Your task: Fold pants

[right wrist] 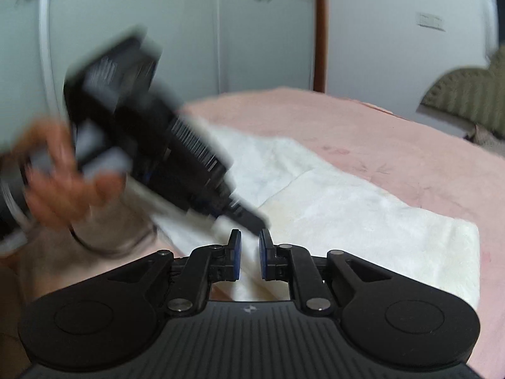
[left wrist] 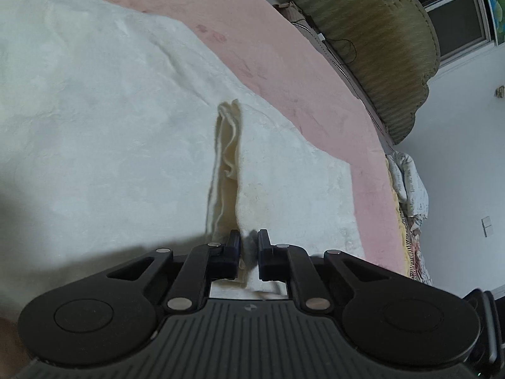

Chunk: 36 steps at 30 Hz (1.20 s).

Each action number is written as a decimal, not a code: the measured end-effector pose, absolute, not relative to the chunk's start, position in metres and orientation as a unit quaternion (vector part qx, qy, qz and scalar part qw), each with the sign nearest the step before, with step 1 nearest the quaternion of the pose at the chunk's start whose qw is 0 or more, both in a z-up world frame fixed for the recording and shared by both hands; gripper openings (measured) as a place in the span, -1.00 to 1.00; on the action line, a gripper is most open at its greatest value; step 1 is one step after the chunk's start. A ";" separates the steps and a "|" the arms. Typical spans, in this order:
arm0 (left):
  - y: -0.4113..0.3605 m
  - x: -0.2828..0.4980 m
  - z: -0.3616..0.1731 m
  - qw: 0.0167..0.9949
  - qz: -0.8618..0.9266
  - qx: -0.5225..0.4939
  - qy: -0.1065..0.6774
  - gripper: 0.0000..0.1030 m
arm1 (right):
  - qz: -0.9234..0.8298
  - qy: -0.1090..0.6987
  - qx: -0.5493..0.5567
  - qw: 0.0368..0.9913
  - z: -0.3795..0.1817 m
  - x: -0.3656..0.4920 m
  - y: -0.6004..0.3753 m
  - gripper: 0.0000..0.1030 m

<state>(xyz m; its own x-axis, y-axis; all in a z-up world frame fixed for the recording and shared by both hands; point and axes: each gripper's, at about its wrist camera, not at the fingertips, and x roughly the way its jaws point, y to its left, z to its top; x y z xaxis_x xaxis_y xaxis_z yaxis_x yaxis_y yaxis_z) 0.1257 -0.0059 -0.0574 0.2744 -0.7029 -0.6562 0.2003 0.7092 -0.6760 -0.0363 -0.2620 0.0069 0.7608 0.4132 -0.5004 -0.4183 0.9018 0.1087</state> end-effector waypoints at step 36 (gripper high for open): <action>-0.017 0.125 -0.023 0.920 -0.159 0.063 0.353 0.59 | 0.118 0.293 -0.004 0.949 -0.013 0.011 -0.232 -0.75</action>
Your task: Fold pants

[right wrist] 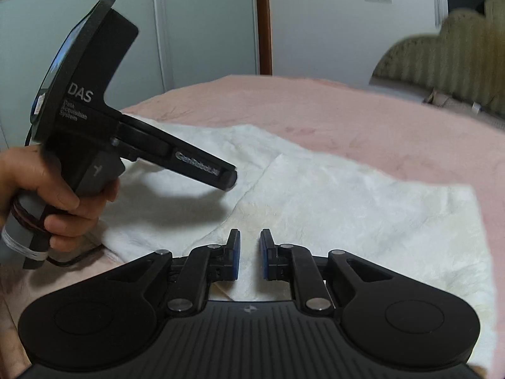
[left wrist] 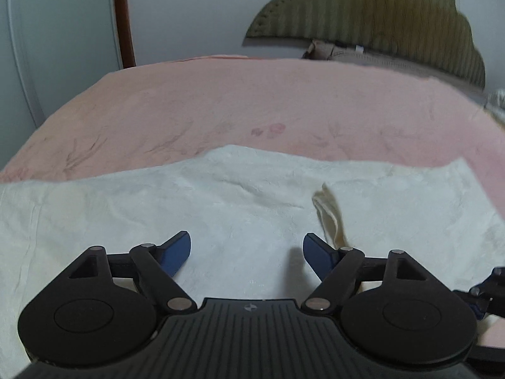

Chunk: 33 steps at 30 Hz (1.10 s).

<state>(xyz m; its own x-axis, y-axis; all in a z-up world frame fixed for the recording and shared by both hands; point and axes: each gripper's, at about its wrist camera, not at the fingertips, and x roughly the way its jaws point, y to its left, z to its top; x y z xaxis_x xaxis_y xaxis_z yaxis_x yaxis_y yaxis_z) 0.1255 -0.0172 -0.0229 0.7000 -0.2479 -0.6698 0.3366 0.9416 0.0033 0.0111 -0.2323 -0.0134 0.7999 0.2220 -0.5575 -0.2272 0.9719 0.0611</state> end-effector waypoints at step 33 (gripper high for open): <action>-0.064 0.102 -0.027 0.915 -0.219 0.126 0.315 0.55 | -0.080 0.301 -0.004 0.950 0.013 -0.092 -0.358 0.05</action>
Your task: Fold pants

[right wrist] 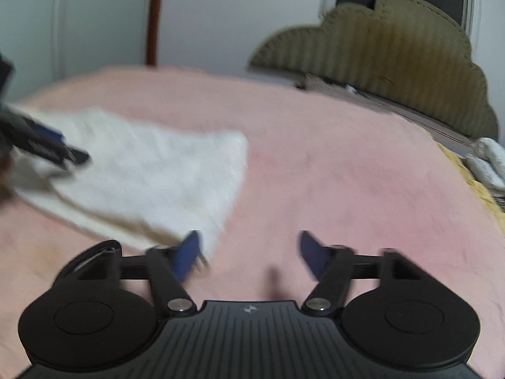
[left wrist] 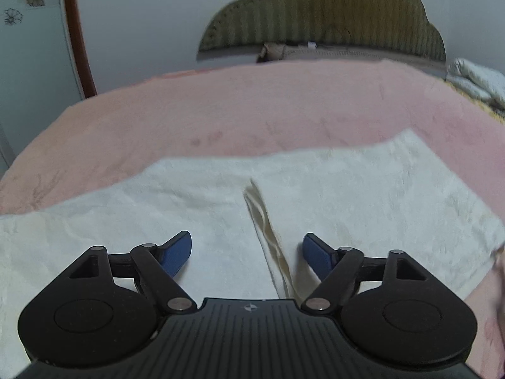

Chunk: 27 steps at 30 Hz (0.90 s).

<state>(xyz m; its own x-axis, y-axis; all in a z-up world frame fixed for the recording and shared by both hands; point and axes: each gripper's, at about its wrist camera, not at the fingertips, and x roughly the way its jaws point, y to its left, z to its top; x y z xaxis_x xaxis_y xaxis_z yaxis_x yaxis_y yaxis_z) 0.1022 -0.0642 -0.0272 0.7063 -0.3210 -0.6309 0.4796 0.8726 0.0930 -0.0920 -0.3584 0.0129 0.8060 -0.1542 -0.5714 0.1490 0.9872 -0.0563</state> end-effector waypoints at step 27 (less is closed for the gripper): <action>0.042 0.105 -0.029 0.929 -0.065 0.117 0.344 0.72 | 0.110 0.306 -0.028 0.945 -0.009 0.010 -0.231 -0.25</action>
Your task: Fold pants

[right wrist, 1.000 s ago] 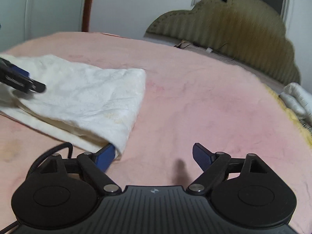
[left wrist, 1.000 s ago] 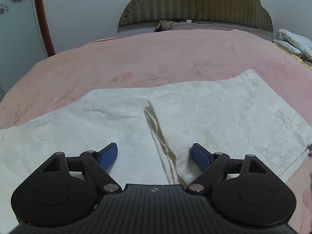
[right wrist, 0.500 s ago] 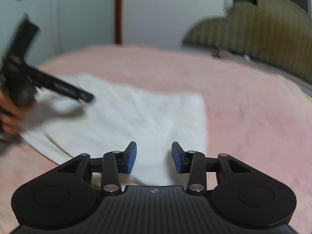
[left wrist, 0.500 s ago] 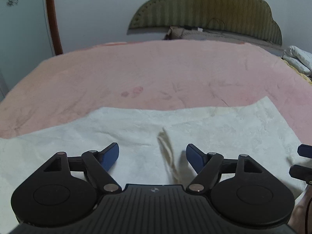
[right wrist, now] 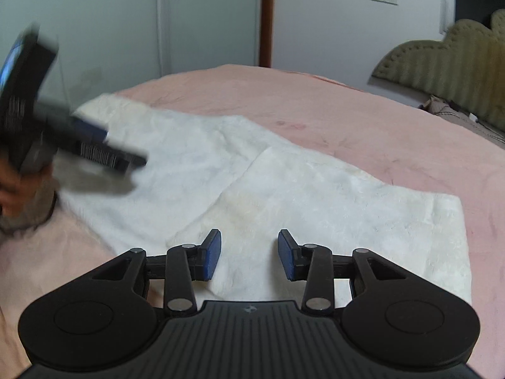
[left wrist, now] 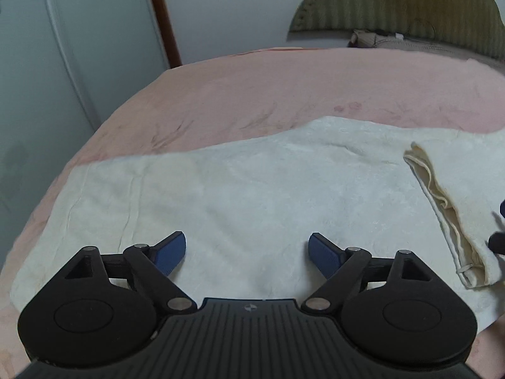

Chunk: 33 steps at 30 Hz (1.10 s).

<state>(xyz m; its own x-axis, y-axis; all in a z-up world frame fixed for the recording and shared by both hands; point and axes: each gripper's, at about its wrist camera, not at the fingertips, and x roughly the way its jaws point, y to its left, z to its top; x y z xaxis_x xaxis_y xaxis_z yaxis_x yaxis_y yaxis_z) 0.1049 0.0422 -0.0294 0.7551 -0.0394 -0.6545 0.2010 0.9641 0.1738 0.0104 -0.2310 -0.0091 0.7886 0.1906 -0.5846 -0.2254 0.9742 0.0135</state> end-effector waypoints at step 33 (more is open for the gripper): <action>0.281 0.060 -0.026 0.804 -0.065 -0.469 0.359 0.95 | 0.309 0.142 -0.407 0.848 -0.041 0.022 0.028 -0.37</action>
